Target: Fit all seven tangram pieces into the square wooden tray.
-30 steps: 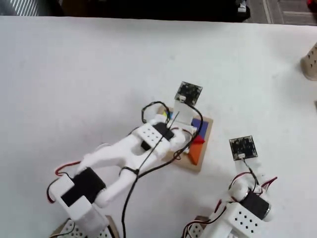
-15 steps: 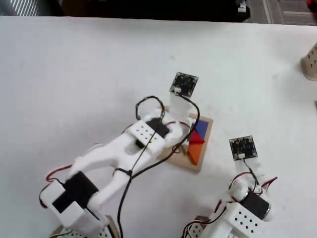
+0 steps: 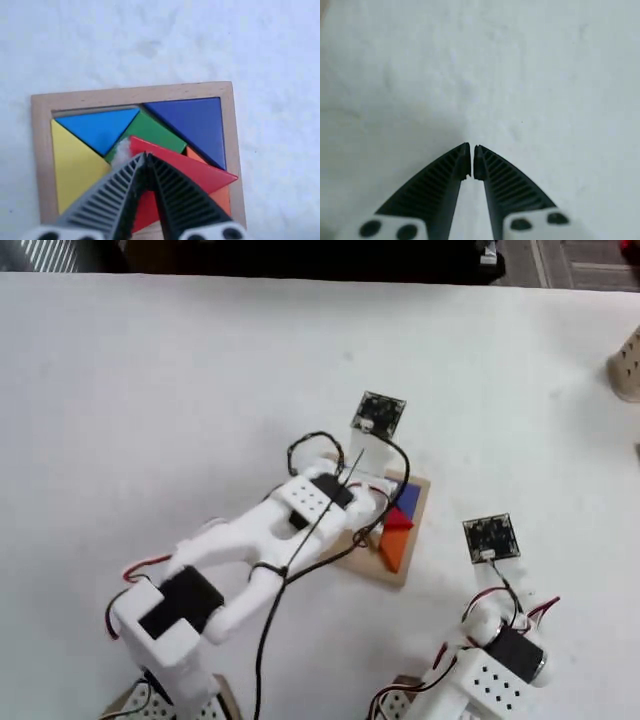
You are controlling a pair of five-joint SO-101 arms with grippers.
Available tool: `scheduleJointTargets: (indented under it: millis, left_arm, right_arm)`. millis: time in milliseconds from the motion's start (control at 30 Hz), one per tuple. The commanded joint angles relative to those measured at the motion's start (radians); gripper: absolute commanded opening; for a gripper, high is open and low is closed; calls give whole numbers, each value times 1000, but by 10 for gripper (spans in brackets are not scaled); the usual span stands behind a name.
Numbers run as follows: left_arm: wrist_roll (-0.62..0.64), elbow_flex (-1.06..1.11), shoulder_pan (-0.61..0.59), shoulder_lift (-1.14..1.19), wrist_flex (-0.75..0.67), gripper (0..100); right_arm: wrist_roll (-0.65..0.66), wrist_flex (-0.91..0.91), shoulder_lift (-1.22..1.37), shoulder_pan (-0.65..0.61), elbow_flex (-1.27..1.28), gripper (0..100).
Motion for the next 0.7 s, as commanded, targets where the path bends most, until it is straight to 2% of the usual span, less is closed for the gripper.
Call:
scheduleJointTargets:
  millis: [0, 200, 533, 667]
  left_arm:
    - [-8, -60, -8, 1, 35, 24]
    - [-8, -52, -2, -2, 46, 24]
    - [-6, -52, 79, -4, 181, 24]
    - [80, -52, 82, -4, 232, 24]
  right_arm:
    - [5, -12, -13, -7, -5, 17]
    - [5, -12, -13, -8, -5, 17]
    - [3, -25, -13, -8, 0, 17]
    - [3, -27, -13, -8, 0, 17]
